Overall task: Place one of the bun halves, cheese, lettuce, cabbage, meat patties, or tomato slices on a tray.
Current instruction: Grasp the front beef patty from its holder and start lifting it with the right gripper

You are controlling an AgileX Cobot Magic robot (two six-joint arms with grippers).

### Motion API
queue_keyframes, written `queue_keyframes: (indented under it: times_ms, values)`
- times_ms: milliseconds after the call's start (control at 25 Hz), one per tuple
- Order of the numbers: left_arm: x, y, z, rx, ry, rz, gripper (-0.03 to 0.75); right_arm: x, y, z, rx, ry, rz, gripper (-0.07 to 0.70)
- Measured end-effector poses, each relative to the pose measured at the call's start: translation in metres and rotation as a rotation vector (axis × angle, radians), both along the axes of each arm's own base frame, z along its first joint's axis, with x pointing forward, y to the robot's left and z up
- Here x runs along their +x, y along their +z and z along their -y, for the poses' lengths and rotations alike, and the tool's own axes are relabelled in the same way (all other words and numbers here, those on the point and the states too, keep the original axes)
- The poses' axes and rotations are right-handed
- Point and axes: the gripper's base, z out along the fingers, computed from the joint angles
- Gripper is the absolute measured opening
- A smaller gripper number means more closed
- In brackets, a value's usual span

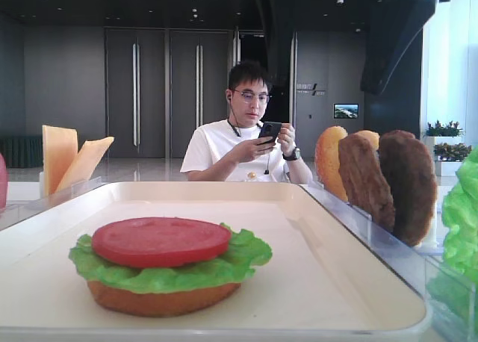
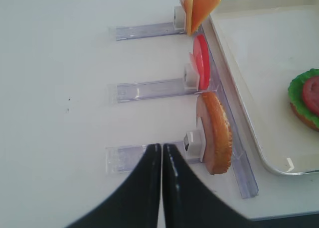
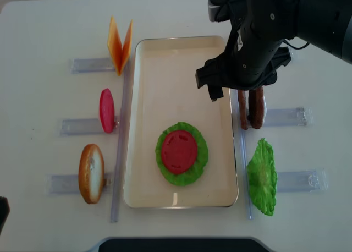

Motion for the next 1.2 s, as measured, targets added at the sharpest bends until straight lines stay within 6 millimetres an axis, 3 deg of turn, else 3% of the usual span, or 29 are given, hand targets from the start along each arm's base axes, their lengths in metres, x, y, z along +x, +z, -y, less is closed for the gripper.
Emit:
queue_keyframes:
  times_ms: [840, 1200]
  values:
    - [0.0, 0.0, 0.0, 0.0, 0.0, 0.0, -0.007, 0.001, -0.001, 0.0, -0.011, 0.043, 0.007, 0.587]
    - [0.0, 0.0, 0.0, 0.0, 0.0, 0.0, -0.007, 0.004, -0.021, -0.003, -0.068, 0.042, -0.065, 0.587]
